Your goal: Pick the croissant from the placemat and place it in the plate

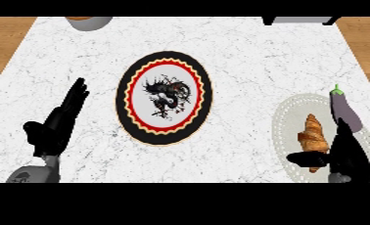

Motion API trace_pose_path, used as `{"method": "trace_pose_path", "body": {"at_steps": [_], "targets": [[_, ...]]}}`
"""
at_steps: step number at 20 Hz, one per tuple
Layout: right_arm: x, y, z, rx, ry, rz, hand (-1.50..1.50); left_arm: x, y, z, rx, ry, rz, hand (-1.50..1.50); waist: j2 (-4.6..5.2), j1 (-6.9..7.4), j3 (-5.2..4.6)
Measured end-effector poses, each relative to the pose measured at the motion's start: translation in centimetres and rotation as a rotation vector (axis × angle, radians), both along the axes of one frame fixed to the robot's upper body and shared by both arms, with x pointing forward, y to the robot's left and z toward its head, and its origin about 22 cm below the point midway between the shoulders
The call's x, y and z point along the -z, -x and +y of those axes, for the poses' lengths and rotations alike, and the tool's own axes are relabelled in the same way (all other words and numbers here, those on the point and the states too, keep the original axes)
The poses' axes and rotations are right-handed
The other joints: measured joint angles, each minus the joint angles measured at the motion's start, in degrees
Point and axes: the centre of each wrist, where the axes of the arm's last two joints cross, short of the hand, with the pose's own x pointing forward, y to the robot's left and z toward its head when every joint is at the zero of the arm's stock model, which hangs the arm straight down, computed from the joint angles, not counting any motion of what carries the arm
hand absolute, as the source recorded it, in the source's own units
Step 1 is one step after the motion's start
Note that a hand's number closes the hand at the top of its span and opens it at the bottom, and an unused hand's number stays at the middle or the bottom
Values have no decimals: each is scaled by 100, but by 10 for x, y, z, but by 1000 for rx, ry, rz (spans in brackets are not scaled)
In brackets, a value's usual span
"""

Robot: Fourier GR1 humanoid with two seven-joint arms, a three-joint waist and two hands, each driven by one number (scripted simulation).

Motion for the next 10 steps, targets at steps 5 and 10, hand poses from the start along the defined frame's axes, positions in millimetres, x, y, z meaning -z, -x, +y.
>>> {"method": "trace_pose_path", "body": {"at_steps": [5,10], "targets": [[20,-11,-5,3,-14,13,150,-1,-4,-3,0,3,-3,0,-16,-1,-25],[24,-17,-10,-70,-37,6,150,6,-6,-3,-3,-2,-6,0,-43,-12,-66]]}}
